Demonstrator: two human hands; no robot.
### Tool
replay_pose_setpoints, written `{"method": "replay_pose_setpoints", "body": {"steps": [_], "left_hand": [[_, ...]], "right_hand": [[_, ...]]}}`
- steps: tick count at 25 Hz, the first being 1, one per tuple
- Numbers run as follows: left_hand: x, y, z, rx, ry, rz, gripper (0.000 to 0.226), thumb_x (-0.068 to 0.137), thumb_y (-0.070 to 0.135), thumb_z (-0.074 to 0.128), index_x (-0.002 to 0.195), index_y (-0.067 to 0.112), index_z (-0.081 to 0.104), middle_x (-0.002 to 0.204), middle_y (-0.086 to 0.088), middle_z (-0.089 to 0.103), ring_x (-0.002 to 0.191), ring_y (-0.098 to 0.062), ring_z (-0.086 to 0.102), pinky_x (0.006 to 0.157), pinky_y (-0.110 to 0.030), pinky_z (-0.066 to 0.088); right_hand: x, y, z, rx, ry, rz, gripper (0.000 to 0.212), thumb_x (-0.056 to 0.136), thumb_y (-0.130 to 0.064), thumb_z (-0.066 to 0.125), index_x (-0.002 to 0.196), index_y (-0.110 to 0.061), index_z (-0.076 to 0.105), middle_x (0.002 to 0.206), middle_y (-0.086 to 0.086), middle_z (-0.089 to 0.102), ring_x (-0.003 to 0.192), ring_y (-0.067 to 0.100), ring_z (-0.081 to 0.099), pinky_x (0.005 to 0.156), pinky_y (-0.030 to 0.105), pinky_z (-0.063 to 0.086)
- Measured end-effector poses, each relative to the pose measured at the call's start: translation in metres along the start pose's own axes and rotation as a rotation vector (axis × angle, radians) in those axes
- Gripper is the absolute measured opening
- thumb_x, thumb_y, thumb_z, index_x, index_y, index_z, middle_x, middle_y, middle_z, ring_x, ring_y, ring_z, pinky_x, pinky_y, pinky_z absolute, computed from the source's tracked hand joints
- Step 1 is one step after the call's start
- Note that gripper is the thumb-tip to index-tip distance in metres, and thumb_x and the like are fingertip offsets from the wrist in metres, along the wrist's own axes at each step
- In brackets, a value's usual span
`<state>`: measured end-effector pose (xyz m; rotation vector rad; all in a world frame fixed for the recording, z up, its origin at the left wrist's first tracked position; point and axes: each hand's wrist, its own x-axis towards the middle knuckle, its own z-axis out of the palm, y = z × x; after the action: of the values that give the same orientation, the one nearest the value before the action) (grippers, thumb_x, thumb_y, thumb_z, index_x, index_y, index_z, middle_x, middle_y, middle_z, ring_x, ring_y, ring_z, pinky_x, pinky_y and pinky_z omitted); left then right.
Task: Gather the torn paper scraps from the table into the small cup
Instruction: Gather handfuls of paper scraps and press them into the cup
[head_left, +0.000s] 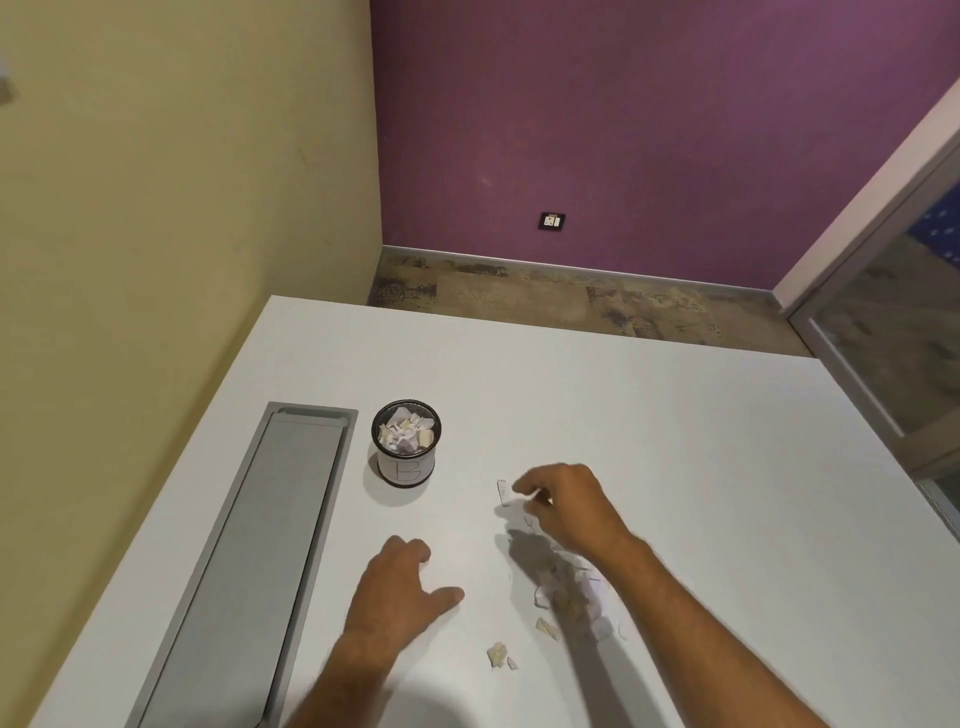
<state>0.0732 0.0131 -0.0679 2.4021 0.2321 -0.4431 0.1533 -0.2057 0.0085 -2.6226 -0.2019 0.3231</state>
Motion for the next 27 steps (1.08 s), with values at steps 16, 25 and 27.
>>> {"method": "replay_pose_setpoints", "body": {"steps": [16,25,27], "left_hand": [[-0.048,0.070,0.087,0.183,-0.061,0.130,0.080,0.063,0.067,0.068,0.127,0.029,0.039,0.122,0.009,0.040,0.111,-0.015,0.041,0.084,-0.027,0.047],[-0.034,0.083,0.108,0.040,0.075,0.033,0.025,0.082,0.034,0.069,0.102,0.029,0.056,0.102,0.007,0.048,0.090,-0.013,0.055,0.074,-0.029,0.052],[-0.030,0.079,0.105,-0.050,0.072,-0.014,0.015,0.083,0.024,0.069,0.096,0.027,0.062,0.095,0.009,0.054,0.075,-0.003,0.055,0.073,-0.023,0.051]], "right_hand": [[-0.058,0.053,0.047,-0.388,-0.215,-0.101,0.011,0.082,-0.017,0.055,0.086,-0.021,0.064,0.098,0.005,0.058,0.094,0.026,0.057,0.056,0.024,0.034],[-0.053,0.056,0.053,-0.323,-0.217,-0.032,0.024,0.074,-0.011,0.053,0.088,-0.014,0.073,0.092,0.006,0.072,0.082,0.026,0.066,0.066,0.027,0.048],[-0.052,0.059,0.054,-0.242,-0.193,-0.004,0.026,0.076,-0.012,0.053,0.090,-0.015,0.075,0.096,0.005,0.074,0.086,0.023,0.067,0.073,0.028,0.053]]}}
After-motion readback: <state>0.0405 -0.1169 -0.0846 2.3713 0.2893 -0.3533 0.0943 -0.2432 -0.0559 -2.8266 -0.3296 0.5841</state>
